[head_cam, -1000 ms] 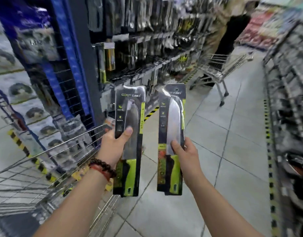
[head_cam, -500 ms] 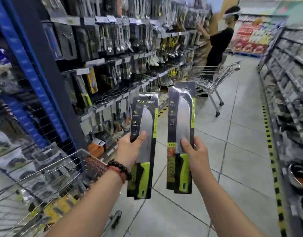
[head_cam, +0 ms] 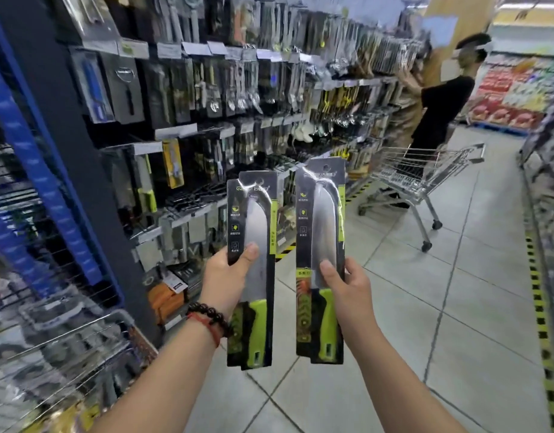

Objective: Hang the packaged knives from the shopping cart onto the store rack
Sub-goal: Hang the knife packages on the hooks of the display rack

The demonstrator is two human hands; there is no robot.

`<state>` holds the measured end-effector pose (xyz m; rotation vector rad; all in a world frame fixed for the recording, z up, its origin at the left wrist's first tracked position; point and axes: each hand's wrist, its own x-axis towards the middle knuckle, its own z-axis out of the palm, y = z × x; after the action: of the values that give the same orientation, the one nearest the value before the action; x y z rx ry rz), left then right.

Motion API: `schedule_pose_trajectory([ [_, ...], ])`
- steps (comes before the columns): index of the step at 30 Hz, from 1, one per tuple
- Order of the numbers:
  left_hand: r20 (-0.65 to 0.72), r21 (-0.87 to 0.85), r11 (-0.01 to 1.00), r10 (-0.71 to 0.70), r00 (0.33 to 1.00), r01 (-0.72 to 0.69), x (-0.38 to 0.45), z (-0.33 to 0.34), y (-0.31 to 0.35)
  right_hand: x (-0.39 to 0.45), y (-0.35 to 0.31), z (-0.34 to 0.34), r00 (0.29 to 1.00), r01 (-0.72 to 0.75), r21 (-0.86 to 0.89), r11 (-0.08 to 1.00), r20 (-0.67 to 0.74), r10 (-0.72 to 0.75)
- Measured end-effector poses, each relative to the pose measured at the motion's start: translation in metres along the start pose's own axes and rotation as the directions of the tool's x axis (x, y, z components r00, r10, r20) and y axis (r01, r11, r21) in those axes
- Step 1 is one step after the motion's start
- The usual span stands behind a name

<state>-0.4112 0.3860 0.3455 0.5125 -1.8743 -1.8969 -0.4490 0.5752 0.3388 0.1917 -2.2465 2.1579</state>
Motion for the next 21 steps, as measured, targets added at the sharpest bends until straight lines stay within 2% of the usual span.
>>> schedule_pose_trajectory([
  [8, -0.042, -0.064, 0.997, -0.035, 0.999, 0.032, 0.128, 0.038, -0.007, 0.140, 0.012, 0.022, 0.998, -0.010, -0.122, 0.992, 0.065, 0.018],
  [15, -0.152, -0.022, 1.000, -0.016, 0.988, 0.013, 0.222, 0.043, -0.019, 0.249, 0.035, 0.065, 0.984, -0.023, -0.085, 0.996, 0.172, 0.037],
  [21, -0.319, 0.025, 0.998, -0.039, 0.947, 0.049, 0.296, 0.037, -0.042, 0.348, 0.071, 0.118, 0.940, -0.026, -0.028, 0.999, 0.339, 0.034],
])
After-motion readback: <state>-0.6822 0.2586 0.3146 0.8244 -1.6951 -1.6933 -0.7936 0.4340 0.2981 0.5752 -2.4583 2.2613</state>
